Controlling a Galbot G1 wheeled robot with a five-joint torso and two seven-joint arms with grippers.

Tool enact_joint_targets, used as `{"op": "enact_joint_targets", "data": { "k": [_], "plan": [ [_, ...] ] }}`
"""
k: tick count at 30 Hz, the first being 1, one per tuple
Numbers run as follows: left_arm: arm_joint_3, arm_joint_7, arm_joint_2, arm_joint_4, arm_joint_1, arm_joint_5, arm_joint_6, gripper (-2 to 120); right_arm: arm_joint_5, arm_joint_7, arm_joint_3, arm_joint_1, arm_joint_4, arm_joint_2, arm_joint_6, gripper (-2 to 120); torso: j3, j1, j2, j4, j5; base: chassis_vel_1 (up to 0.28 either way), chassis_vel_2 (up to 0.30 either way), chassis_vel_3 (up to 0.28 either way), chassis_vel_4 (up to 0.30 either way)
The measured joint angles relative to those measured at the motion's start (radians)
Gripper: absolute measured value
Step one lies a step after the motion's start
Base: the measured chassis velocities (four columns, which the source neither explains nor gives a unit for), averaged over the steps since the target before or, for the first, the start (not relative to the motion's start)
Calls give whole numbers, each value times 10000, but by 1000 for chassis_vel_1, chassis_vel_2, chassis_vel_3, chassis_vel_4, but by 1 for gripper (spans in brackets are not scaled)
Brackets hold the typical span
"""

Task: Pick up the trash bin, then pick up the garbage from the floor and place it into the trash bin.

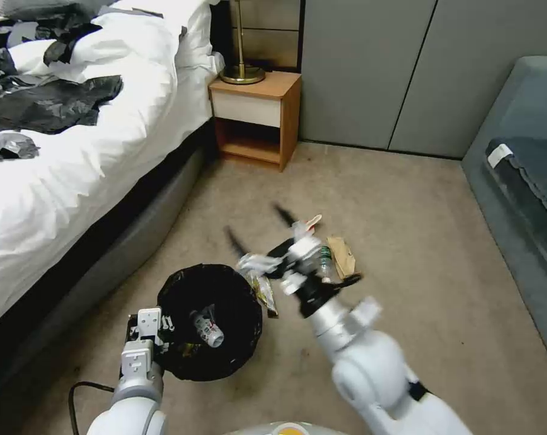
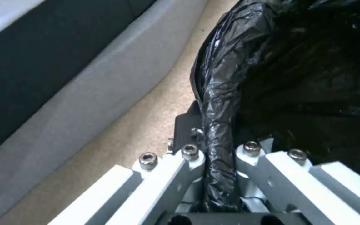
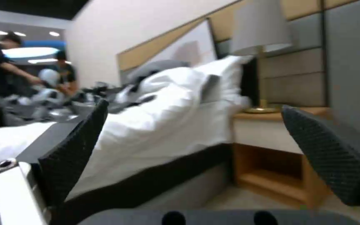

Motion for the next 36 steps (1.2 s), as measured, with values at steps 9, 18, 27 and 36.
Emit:
{"op": "enact_joint_targets", "data": {
  "k": [9, 18, 27, 36],
  "plan": [
    [-367, -62, -133, -215, 209, -292, -316, 1, -785, 147, 668, -2320, -441, 15, 960, 100, 0, 1, 0, 1, -1, 0, 0, 0, 0],
    [-464, -84, -94, -433, 176, -387, -277, 1, -662, 542, 576, -1786, -1005, 12, 546, 100, 0, 0, 0, 3, -2, 0, 0, 0, 0],
    [-441, -87, -70, -526, 265, -388, -265, 1, -192, 999, -511, 817, -3399, 65, -855, 100, 1, 1, -2, 4, 1, 0, 0, 0, 0],
    [-241, -91, -181, -252, 112, -183, -246, 1, 2408, 1531, -2277, 4261, -6912, 530, -3091, 100, 2, 1, -2, 3, -2, 0, 0, 0, 0]
  ]
}}
